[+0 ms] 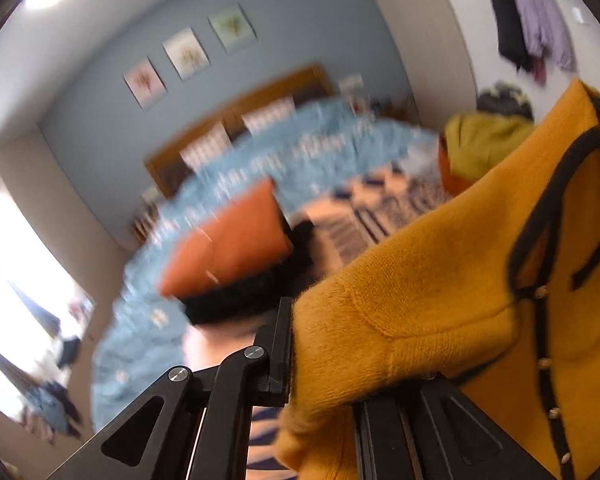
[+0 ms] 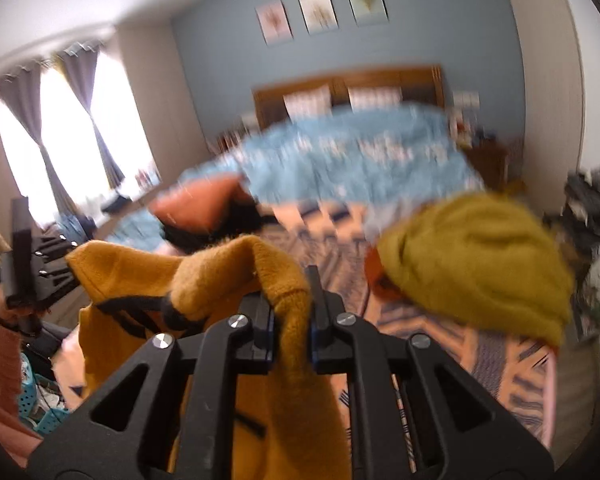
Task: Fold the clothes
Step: 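Lower the cardigan onto the blanket with both grippers and release it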
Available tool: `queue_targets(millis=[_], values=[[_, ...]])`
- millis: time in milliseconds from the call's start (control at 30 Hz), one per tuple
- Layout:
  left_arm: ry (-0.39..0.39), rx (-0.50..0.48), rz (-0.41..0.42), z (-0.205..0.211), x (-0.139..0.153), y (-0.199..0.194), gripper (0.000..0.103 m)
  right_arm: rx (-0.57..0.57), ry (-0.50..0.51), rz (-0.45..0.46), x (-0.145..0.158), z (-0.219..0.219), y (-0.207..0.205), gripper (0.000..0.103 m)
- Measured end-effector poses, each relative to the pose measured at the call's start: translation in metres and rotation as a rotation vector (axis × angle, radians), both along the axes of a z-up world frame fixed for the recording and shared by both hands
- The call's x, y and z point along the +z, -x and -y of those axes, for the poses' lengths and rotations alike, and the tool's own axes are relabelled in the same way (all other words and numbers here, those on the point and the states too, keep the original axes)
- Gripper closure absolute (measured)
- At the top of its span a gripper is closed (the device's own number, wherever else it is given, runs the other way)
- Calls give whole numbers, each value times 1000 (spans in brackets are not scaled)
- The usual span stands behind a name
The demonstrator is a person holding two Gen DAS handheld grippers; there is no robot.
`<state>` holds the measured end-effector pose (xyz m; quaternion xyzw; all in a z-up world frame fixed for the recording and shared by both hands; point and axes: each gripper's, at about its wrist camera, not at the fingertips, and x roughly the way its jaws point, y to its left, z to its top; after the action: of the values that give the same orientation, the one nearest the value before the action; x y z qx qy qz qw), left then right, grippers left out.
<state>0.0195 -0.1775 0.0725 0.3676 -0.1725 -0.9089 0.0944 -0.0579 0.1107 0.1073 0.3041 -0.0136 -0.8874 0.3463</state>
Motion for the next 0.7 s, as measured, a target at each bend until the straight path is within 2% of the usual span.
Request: queue_targets(millis=[100, 233, 367, 400, 567, 700], values=[[-46, 22, 79, 27, -44, 26, 96, -30, -86, 93, -54, 20, 41, 89], [-118, 55, 161, 36, -89, 72, 95, -59, -121, 191, -101, 21, 77, 89], [-185, 130, 213, 53, -118, 117, 78, -88, -145, 260, -124, 20, 108, 86], [-195, 145, 223, 58, -122, 120, 68, -88, -152, 276, -129, 21, 113, 86], [-227, 198, 240, 72, -133, 113, 48, -153, -224, 317, -147, 23, 134, 70], [-207, 210, 162, 78, -109, 90, 40, -216, -250, 277, -143, 10, 140, 68]])
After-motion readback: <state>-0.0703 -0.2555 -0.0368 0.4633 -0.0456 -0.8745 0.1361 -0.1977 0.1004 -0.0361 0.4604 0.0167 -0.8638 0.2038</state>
